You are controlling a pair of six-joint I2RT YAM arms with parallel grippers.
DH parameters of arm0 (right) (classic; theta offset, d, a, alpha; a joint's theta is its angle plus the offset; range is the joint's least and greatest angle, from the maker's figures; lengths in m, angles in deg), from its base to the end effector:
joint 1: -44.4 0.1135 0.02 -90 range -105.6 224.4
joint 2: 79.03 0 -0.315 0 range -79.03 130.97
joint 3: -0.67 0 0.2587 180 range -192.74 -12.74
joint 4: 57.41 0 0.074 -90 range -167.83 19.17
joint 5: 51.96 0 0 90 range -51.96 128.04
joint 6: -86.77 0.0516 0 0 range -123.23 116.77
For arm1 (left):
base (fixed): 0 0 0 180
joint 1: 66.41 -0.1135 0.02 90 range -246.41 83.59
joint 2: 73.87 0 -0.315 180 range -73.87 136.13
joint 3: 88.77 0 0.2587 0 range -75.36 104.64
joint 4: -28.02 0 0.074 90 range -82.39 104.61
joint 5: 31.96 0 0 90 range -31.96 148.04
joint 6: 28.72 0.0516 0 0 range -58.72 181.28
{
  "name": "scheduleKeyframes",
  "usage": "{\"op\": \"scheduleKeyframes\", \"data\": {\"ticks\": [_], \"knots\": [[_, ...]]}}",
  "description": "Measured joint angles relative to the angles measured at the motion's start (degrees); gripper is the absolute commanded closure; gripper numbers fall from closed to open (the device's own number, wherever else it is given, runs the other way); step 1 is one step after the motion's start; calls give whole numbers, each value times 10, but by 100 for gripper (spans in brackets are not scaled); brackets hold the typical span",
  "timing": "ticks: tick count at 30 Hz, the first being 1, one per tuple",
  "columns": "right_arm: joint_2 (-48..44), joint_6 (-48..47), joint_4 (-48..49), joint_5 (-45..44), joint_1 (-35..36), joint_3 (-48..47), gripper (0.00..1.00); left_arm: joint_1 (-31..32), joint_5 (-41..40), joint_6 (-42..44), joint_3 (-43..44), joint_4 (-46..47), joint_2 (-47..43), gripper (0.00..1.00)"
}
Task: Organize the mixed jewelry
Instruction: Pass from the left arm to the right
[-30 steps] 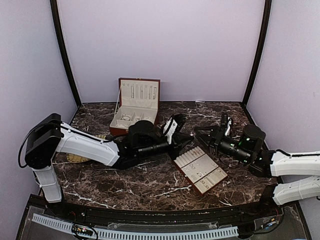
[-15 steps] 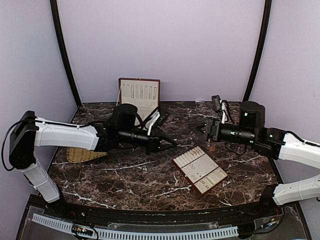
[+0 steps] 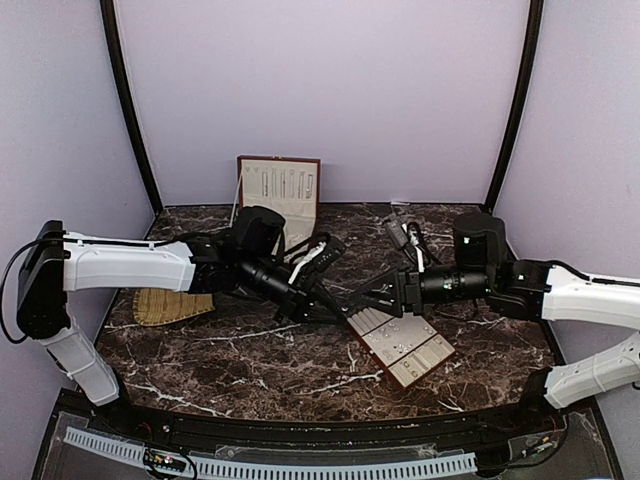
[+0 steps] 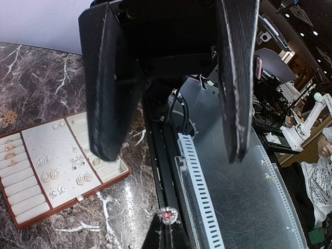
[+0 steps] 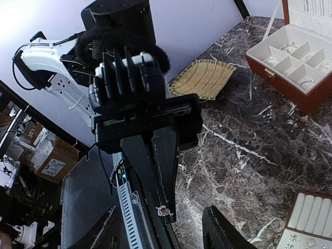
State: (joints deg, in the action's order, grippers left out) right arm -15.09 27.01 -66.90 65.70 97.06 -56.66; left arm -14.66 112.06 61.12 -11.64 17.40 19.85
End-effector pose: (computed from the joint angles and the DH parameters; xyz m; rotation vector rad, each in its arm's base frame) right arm 0.1348 0.2162 0.3335 -0.7704 1.9358 1.3980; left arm 0.2032 -0.3252 0.3063 1.4828 1.5859 -1.5039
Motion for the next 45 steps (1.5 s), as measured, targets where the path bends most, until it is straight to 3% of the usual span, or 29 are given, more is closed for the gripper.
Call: {"op": "scheduleKeyframes", "data": {"ticks": [2, 9, 13, 45], "knots": [[12, -1, 8, 6, 10, 0, 58, 0, 5, 2, 0, 0, 0, 100], [41, -15, 5, 12, 21, -1, 63, 0, 12, 9, 0, 0, 0, 100], [48, -21, 7, 24, 21, -5, 70, 0, 15, 10, 0, 0, 0, 100], [71, -36, 2, 50, 22, -23, 95, 0, 24, 10, 0, 0, 0, 100]]}}
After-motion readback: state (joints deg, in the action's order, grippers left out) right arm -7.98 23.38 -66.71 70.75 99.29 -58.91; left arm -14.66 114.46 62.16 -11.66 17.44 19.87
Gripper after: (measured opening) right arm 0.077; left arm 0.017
